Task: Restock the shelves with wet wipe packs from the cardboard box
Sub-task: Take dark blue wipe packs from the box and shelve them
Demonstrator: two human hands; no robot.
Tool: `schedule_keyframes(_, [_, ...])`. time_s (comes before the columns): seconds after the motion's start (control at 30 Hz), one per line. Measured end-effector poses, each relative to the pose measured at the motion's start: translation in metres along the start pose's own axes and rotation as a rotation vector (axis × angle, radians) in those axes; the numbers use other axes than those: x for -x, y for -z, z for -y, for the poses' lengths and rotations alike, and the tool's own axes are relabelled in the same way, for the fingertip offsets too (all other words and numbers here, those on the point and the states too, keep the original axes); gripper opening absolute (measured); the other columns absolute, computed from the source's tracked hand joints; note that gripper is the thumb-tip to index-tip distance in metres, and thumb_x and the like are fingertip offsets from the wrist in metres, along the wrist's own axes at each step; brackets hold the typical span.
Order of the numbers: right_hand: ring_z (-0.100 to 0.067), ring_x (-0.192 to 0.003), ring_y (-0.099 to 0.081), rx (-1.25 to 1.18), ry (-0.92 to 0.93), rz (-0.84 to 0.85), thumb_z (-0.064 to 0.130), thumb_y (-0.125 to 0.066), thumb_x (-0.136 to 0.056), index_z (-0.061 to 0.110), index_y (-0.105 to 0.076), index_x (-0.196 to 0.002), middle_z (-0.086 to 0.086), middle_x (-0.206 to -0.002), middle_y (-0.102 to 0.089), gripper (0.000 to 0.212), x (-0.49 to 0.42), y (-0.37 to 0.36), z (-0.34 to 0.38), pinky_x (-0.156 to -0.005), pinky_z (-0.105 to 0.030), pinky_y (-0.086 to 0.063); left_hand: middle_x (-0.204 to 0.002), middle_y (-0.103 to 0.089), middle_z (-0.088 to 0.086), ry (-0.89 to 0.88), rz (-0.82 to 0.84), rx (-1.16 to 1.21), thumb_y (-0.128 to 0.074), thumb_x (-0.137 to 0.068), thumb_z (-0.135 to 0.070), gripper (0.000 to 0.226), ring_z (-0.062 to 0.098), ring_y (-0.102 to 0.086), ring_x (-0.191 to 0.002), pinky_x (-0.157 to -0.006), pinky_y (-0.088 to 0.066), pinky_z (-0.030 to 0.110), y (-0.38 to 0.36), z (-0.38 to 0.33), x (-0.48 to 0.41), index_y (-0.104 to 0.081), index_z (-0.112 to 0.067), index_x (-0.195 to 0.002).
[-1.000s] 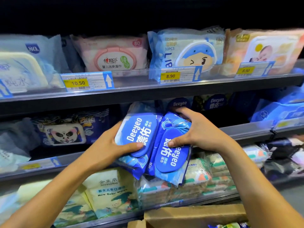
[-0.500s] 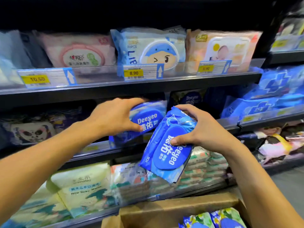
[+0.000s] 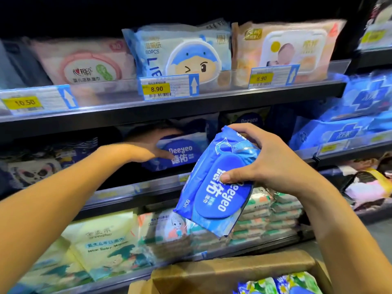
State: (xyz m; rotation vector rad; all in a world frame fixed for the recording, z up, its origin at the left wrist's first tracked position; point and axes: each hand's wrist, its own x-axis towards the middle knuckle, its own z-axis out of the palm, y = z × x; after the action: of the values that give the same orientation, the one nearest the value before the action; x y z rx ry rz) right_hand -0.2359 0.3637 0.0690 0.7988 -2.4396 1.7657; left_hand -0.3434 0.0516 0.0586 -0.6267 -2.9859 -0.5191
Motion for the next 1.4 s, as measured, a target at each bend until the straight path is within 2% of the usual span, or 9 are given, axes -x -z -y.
schedule_keyframes(0.13, [-0.005,-0.093,-0.075,-0.007,0.012,0.015,0.012,-0.099,-0.053,0.035,-0.063,-0.118,0.015,-0.108,-0.075,0.077,-0.008,-0.005,-0.004,-0.074,-0.021,-0.059,-0.140,-0.053,0.004,0.048,-0.030,-0.008,-0.083,-0.077,-0.020,0.072,0.021,-0.049,-0.128,-0.108,-0.034,0.027,0.023,0.041,0.008,-0.050,-0.015,-0.141])
schedule_keyframes(0.27, [-0.003,-0.091,-0.074,-0.017,0.015,0.026,0.019,-0.098,-0.049,0.034,-0.063,-0.118,0.014,-0.109,-0.075,0.079,-0.015,-0.012,-0.009,-0.072,-0.018,-0.057,-0.137,-0.048,-0.003,0.204,0.009,0.005,-0.085,-0.075,-0.024,0.080,0.017,-0.042,-0.131,-0.104,-0.027,0.021,0.048,0.076,0.014,-0.045,-0.017,-0.143])
schedule_keyframes(0.53, [-0.004,-0.091,-0.075,-0.006,0.029,0.051,0.028,-0.097,-0.042,0.036,-0.063,-0.120,0.013,-0.108,-0.076,0.086,-0.028,-0.025,-0.016,-0.073,-0.018,-0.057,-0.123,-0.052,0.000,0.028,-0.063,-0.111,-0.078,-0.082,-0.012,0.056,0.016,-0.046,-0.111,-0.085,-0.028,-0.002,0.044,0.083,0.034,-0.052,-0.020,-0.131])
schedule_keyframes(0.9, [0.000,-0.084,-0.074,-0.048,0.078,0.058,0.018,-0.095,-0.046,0.027,-0.064,-0.116,0.014,-0.100,-0.078,0.077,-0.045,-0.051,0.004,-0.071,-0.015,-0.056,-0.136,-0.057,0.006,0.115,-0.245,-0.430,-0.064,-0.091,-0.032,0.040,0.029,-0.054,-0.120,-0.101,-0.042,0.035,0.028,0.057,0.054,-0.058,-0.031,-0.131])
schedule_keyframes(0.97, [0.001,-0.085,-0.073,-0.054,0.089,0.078,0.018,-0.096,-0.047,0.026,-0.064,-0.119,0.015,-0.102,-0.078,0.079,-0.048,-0.057,0.008,-0.073,-0.014,-0.055,-0.120,-0.065,-0.011,0.152,-0.340,-0.070,-0.057,-0.095,-0.039,0.025,0.009,-0.062,-0.105,-0.091,-0.046,0.026,0.019,0.015,0.074,-0.065,-0.036,-0.118])
schedule_keyframes(1.07, [0.002,-0.089,-0.071,-0.099,0.105,0.106,0.016,-0.094,-0.050,0.024,-0.065,-0.120,0.014,-0.103,-0.078,0.076,-0.049,-0.068,0.013,-0.076,-0.014,-0.055,-0.131,-0.065,-0.006,0.153,-0.081,0.841,-0.064,-0.087,-0.050,0.045,0.007,-0.066,-0.110,-0.095,-0.055,0.034,-0.001,-0.043,0.116,-0.060,-0.034,-0.129])
schedule_keyframes(1.17, [-0.002,-0.094,-0.070,-0.106,0.113,0.108,0.016,-0.096,-0.057,0.020,-0.067,-0.123,0.006,-0.107,-0.077,0.072,-0.052,-0.086,0.014,-0.081,-0.019,-0.055,-0.127,-0.067,-0.003,0.070,-0.065,0.934,-0.081,-0.074,-0.027,0.069,0.016,-0.067,-0.112,-0.089,-0.057,0.032,-0.015,-0.064,0.147,-0.050,-0.028,-0.136])
schedule_keyframes(1.3, [-0.010,-0.093,-0.067,-0.468,0.042,-0.068,0.033,-0.085,-0.075,0.024,-0.068,-0.116,-0.004,-0.107,-0.070,0.045,-0.055,-0.104,0.001,-0.077,-0.025,-0.055,-0.114,-0.073,0.009,0.215,-0.221,1.274,-0.082,-0.065,-0.015,0.060,0.023,-0.073,-0.095,-0.075,-0.059,0.032,-0.027,-0.061,0.173,-0.062,-0.017,-0.122])
schedule_keyframes(1.4, [-0.024,-0.102,-0.072,-0.503,-0.116,0.057,0.063,-0.087,-0.058,0.024,-0.066,-0.124,-0.006,-0.117,-0.073,0.080,-0.047,-0.100,-0.007,-0.078,-0.034,-0.060,-0.109,-0.075,0.014,0.326,-0.317,1.486,-0.081,-0.064,-0.015,0.052,0.025,-0.074,-0.088,-0.067,-0.059,0.034,-0.037,-0.058,0.182,-0.068,-0.015,-0.115])
